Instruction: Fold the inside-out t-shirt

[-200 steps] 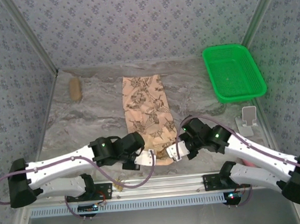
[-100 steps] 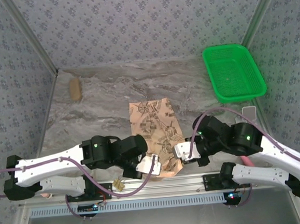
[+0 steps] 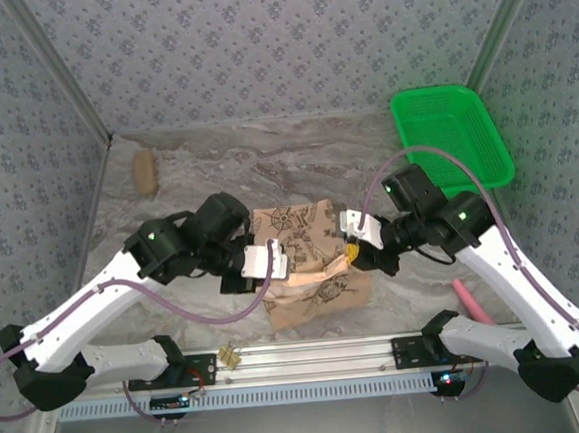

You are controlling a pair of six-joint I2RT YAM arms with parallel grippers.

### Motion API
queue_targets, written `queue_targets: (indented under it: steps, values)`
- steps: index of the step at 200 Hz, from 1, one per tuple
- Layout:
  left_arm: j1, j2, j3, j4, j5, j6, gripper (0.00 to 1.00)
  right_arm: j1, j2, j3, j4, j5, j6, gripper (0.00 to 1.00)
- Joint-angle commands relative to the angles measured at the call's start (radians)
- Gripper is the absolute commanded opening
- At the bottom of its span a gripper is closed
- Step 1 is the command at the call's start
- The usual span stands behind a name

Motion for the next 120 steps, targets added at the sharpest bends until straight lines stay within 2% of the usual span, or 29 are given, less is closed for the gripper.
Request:
queue_targets:
  steps: [1, 38, 77, 120]
  values:
    - [0.076, 0.054, 0.068, -0.06, 0.109, 0.136, 0.0, -0.051, 0.062, 0.042, 0.0, -0.076, -0.045, 0.0]
    - [0.203, 0.197, 0.164, -0.13, 0.18, 0.206, 0.0, -0.137, 0.185, 0.08, 0.065, -0.156, -0.07, 0.0]
    - [0.304, 0.33, 0.226, -0.108, 0.234, 0.259, 0.0, -0.208, 0.313, 0.12, 0.108, -0.243, -0.119, 0.0]
    - [0.408, 0.513, 0.282, -0.053, 0.273, 0.264, 0.0, -0.269, 0.508, 0.155, 0.22, -0.198, -0.115, 0.0]
